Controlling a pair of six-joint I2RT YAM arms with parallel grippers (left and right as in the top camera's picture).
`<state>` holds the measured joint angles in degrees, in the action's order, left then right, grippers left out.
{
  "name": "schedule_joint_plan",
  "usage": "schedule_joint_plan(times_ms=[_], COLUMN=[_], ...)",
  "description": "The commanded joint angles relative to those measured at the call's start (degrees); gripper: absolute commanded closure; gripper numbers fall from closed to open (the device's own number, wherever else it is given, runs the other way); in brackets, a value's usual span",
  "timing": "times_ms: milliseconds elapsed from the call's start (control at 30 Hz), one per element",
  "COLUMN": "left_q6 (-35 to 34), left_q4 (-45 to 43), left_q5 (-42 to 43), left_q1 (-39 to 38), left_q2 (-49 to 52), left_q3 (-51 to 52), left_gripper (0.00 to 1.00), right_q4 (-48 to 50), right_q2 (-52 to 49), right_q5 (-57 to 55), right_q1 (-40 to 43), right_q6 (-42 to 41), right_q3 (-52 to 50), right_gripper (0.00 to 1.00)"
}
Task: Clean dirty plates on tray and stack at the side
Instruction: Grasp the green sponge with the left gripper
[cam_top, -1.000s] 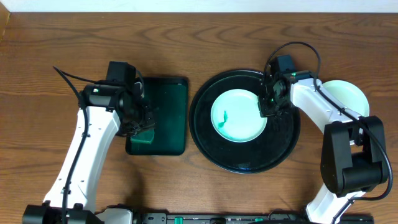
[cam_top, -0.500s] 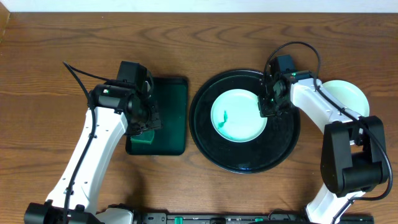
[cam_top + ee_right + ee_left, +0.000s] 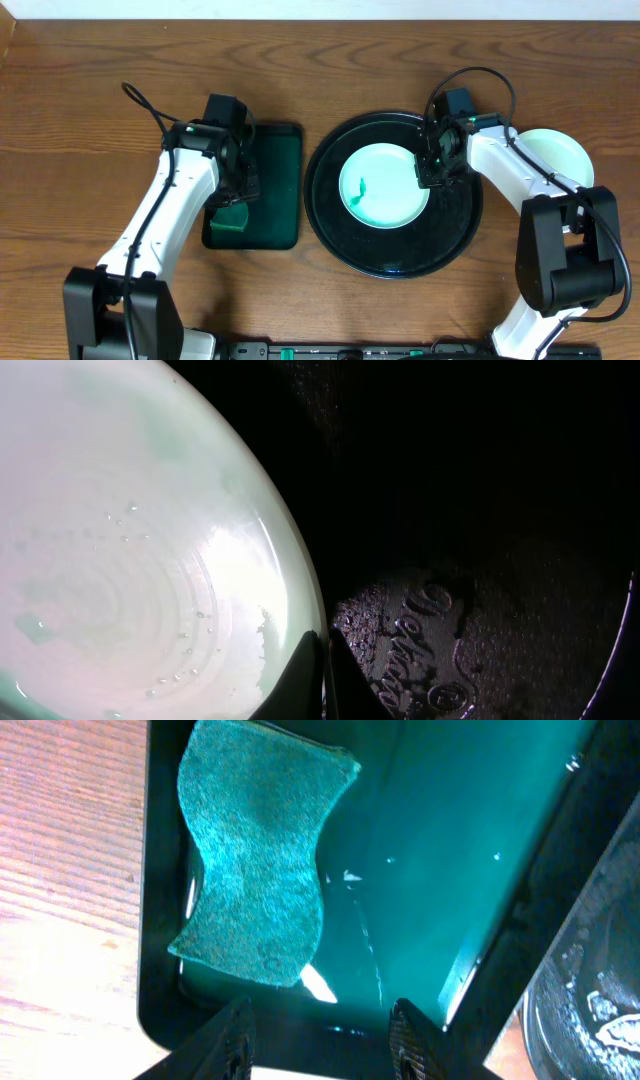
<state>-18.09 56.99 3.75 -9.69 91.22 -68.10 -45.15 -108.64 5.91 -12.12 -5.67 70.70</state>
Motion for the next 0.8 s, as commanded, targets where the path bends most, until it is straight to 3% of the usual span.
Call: schedule_joint_plan(times_ms=[0, 767], left_q6=[-1.5, 0.5], left_q4=[-0.3, -4.0], left_q5=[-1.9, -1.9], left_q1=[1.6, 3.6], left_q2=[1.3, 8.5], left_q3=[0.4, 0.4], left_gripper=[0.55, 0.55], right_q4=[0.1, 0.1], right_q2=[-0.3, -0.3], right_q5=[-0.5, -0.5], right_q1=[-0.3, -0.3], right_q6=[-0.7, -0.7], right_q3=[-0.4, -0.4], right_gripper=[0.98, 0.98])
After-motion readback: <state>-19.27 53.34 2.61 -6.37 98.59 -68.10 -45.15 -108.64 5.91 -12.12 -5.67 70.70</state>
